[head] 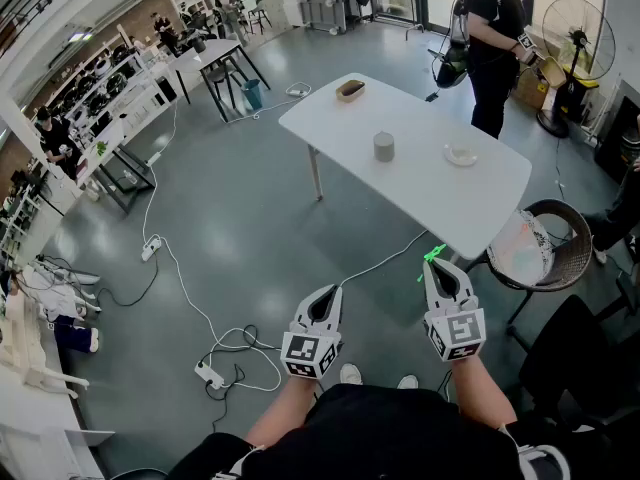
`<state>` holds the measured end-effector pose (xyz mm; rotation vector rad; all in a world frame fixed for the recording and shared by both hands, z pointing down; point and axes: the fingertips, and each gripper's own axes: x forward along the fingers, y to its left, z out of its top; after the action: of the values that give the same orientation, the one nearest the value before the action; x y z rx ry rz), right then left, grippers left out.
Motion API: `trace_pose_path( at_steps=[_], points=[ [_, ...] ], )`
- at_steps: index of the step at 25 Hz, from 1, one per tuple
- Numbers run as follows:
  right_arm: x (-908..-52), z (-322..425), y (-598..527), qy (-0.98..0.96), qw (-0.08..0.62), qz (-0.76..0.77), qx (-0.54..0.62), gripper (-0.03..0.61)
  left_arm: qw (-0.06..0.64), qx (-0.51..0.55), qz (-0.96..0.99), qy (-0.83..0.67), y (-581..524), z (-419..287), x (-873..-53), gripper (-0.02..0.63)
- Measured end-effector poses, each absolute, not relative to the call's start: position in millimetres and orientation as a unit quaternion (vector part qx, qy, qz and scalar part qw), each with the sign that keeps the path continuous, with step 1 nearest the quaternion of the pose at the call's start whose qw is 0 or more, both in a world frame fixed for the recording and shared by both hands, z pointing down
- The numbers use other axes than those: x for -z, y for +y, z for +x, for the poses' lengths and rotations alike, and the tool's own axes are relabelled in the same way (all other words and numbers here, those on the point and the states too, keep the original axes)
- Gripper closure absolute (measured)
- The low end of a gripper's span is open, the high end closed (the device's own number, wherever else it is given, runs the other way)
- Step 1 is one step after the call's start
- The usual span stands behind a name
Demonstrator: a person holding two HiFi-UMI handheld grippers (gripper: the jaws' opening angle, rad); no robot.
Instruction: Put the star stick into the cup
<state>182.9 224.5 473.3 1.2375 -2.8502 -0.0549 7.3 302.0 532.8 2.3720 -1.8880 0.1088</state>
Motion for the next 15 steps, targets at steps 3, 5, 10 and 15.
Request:
trace_pose_path(
  at_steps=[3, 5, 10, 15],
  points=[
    [-471.4, 174.4, 224.5, -0.917, 0.017, 0.399, 0.022, 0.569, 0.051, -0.036, 0.784, -0.618, 300.5, 1.3, -531.6, 0.603],
    [-471.9, 169.8, 224.3, -0.916, 0.018, 0.4, 0.022, 0.57, 0.05, -0.034, 0.785, -0.616, 299.7, -2.4, -530.8, 0.603],
    [-475.4, 154.6, 224.0, -0.914, 0.023, 0.405, 0.019, 0.569, 0.049, -0.031, 0.789, -0.612, 299.6, -18.0, -531.5, 0.603],
    [-475.2, 131.3, 223.6, -0.912, 0.006, 0.41, 0.002, 0.569, 0.05, -0.029, 0.792, -0.607, 300.3, -49.2, -535.6, 0.604]
  ],
)
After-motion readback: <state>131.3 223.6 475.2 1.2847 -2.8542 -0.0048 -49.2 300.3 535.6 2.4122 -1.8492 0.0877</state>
